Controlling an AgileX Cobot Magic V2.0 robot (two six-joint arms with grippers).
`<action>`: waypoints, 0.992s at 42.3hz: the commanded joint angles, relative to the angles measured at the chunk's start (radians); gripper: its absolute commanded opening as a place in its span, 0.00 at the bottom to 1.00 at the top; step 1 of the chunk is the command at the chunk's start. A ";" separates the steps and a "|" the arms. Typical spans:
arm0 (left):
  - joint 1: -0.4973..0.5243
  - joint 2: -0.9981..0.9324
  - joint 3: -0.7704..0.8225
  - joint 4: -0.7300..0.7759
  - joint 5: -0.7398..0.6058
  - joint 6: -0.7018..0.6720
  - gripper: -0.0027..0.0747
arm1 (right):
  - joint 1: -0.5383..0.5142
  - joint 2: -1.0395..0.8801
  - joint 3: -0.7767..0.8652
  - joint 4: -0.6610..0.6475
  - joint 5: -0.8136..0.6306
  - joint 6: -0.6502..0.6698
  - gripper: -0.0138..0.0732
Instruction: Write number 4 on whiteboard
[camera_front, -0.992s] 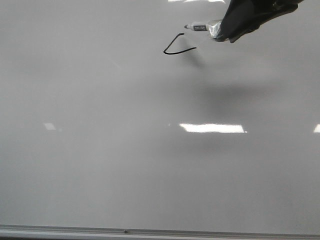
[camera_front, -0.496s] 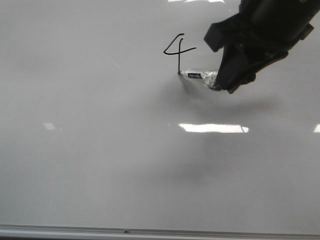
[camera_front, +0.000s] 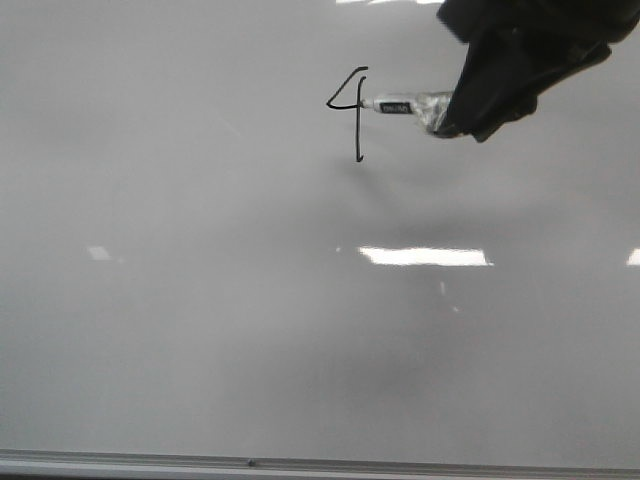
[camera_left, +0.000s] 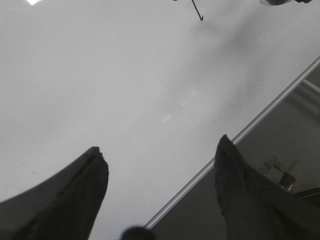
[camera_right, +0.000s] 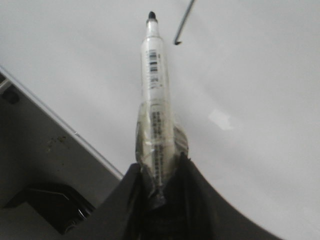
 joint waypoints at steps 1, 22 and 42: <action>-0.023 -0.009 -0.027 -0.064 -0.037 0.044 0.60 | 0.044 -0.096 -0.030 0.028 0.058 -0.104 0.10; -0.425 0.099 -0.028 -0.085 -0.005 0.140 0.74 | 0.188 -0.240 -0.029 0.238 0.382 -0.469 0.10; -0.611 0.289 -0.028 -0.085 -0.210 0.163 0.75 | 0.188 -0.240 -0.029 0.245 0.380 -0.475 0.10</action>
